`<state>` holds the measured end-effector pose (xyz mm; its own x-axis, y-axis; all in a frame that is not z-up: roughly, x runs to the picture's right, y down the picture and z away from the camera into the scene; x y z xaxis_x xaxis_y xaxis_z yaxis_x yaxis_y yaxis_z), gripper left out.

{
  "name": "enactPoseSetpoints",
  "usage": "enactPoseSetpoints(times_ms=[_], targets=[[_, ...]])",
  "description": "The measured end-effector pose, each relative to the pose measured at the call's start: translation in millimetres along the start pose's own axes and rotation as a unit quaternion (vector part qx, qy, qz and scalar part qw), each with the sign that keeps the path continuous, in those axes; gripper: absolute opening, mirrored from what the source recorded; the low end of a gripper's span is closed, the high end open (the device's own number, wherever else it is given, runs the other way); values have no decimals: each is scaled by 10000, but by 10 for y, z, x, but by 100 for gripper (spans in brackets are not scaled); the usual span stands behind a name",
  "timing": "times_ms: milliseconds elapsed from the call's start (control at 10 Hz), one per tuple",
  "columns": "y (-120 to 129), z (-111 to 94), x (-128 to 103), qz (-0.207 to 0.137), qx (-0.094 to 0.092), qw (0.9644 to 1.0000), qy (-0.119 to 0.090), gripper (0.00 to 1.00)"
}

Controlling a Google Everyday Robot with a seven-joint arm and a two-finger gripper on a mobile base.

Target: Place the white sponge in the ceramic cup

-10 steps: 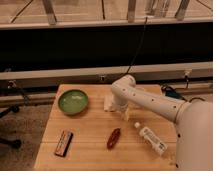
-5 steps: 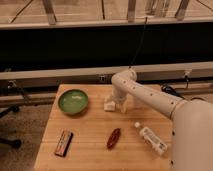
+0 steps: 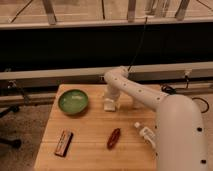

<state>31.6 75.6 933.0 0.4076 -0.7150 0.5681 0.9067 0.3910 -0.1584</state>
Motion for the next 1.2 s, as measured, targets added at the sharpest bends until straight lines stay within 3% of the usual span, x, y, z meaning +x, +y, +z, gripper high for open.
enactPoseSetpoints(times_ms=[400, 500, 800, 1200], targets=[[20, 203, 190, -100, -479, 9987, 119, 76], [27, 255, 192, -123, -563, 9983, 108, 71], [17, 343, 176, -263, -874, 9958, 113, 39], [17, 335, 160, -287, -932, 9952, 100, 4]])
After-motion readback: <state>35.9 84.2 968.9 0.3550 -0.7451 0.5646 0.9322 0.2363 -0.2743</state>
